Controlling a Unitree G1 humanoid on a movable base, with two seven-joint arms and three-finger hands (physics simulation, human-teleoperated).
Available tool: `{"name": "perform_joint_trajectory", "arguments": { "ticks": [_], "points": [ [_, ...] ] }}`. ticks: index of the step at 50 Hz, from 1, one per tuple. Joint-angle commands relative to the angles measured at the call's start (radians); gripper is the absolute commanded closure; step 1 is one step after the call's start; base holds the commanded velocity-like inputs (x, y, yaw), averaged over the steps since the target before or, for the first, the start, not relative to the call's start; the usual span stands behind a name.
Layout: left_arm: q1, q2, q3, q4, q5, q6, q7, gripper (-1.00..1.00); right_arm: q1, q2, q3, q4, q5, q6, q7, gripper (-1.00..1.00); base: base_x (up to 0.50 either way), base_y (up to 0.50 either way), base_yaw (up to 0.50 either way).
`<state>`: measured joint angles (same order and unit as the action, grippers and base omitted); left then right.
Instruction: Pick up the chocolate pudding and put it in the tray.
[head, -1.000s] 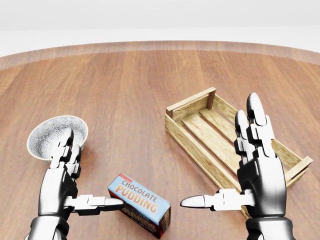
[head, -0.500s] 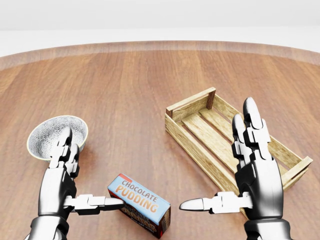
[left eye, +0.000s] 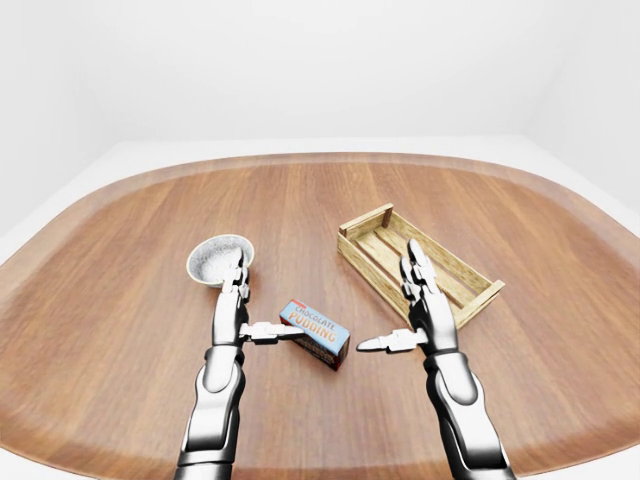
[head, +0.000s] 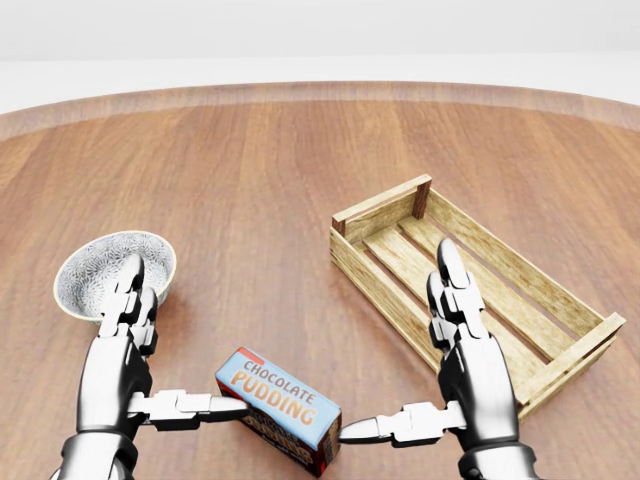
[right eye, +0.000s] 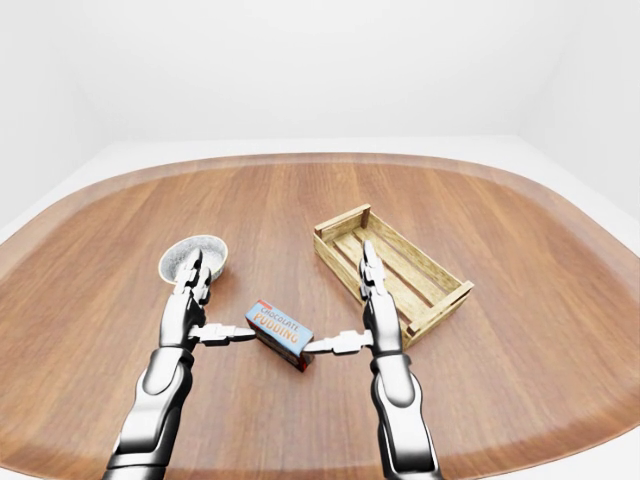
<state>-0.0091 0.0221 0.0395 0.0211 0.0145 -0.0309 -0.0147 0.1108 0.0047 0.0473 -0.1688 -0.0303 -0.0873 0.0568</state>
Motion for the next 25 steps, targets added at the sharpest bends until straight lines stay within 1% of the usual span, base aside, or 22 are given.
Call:
{"name": "perform_joint_trajectory", "arguments": {
  "ticks": [1,2,5,6,11,14,18,20,21,22,25],
  "points": [
    [0.003,-0.001,0.000,-0.008,-0.009,0.014,-0.010,-1.00,-0.006,0.006,0.036,0.083,-0.038,0.000,-0.007,-1.00,0.00,0.00,0.00],
    [0.004,-0.001,0.000,-0.010,-0.009,0.015,-0.010,-1.00,-0.008,0.006,0.039,0.139,-0.046,0.000,-0.011,-1.00,0.00,0.00,0.00],
    [0.006,-0.001,-0.001,-0.012,-0.008,0.016,-0.010,-1.00,-0.003,0.008,0.052,0.109,-0.054,0.000,-0.011,-1.00,0.00,0.00,0.00],
    [0.005,-0.001,0.000,-0.009,-0.008,0.013,-0.011,-1.00,-0.003,0.008,0.055,0.120,-0.058,0.000,-0.012,-1.00,0.00,0.00,0.00],
    [0.005,-0.001,0.000,-0.012,-0.008,0.016,-0.011,-1.00,-0.009,0.009,0.061,0.192,-0.068,0.000,-0.019,-1.00,0.00,0.00,0.00],
    [0.004,-0.001,0.000,-0.011,-0.008,0.017,-0.011,-1.00,-0.004,0.010,0.067,0.161,-0.073,0.000,-0.017,-1.00,0.00,0.00,0.00],
    [0.003,-0.001,0.000,-0.011,-0.008,0.018,-0.010,-1.00,-0.010,0.011,0.072,0.183,-0.083,0.000,-0.022,-1.00,0.00,0.00,0.00],
    [0.004,-0.001,0.000,-0.013,-0.008,0.020,-0.010,-1.00,-0.015,0.012,0.074,0.242,-0.092,0.000,-0.029,-1.00,0.00,0.00,0.00],
    [0.003,-0.001,0.000,-0.011,-0.008,0.018,-0.010,-1.00,-0.016,0.014,0.078,0.240,-0.096,0.000,-0.029,-1.00,0.00,0.00,0.00],
    [0.002,-0.001,0.000,-0.006,-0.008,0.015,-0.010,-1.00,-0.022,0.015,0.077,0.287,-0.099,0.000,-0.034,-1.00,0.00,0.00,0.00],
    [0.001,0.000,0.001,-0.005,-0.008,0.015,-0.010,-1.00,-0.021,0.017,0.082,0.244,-0.101,0.000,-0.027,-1.00,0.00,0.00,0.00]
  ]
}}
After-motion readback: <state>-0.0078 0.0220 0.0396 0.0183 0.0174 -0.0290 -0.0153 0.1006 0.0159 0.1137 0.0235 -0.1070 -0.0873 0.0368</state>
